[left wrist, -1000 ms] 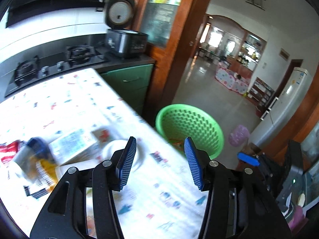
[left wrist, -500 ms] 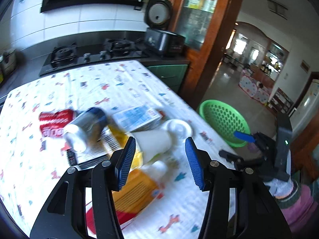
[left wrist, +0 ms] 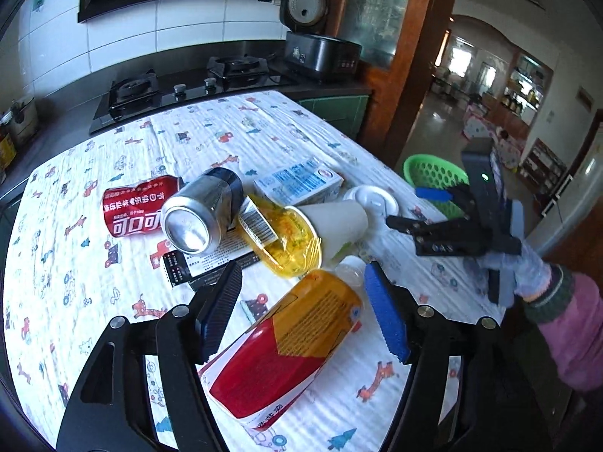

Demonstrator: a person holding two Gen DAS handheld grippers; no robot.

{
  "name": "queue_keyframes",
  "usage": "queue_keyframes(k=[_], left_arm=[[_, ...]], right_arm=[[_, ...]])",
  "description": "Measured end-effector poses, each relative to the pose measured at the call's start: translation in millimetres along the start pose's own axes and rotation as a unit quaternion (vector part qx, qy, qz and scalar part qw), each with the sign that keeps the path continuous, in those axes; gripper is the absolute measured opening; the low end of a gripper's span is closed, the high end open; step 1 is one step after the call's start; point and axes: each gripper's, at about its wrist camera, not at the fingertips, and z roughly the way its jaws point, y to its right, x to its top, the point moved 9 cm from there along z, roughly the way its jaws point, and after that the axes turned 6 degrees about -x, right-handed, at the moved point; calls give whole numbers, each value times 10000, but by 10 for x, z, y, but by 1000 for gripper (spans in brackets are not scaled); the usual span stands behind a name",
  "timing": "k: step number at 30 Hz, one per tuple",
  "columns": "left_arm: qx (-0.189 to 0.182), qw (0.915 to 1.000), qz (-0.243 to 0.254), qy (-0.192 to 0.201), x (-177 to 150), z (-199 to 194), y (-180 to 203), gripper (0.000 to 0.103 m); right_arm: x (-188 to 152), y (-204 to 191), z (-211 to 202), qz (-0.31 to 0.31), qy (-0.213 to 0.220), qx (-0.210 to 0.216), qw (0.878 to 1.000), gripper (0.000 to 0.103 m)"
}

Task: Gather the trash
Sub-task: 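Move both grippers back over the table toward the juice bottle and cup lid, then grasp the white cup lid with the right gripper while the left gripper grasps the yellow juice bottle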

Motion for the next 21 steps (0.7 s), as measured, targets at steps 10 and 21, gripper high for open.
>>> queue_keyframes(k=[10, 21], left_arm=[[-44, 9935, 1010, -516, -173, 93, 162, 80], [-76, 9689, 2044, -1395, -442, 416, 305, 80]], right_arm=[[96, -71, 360, -242, -223, 76, 9994, 84], [104, -212, 482, -570, -280, 182, 9978, 85]])
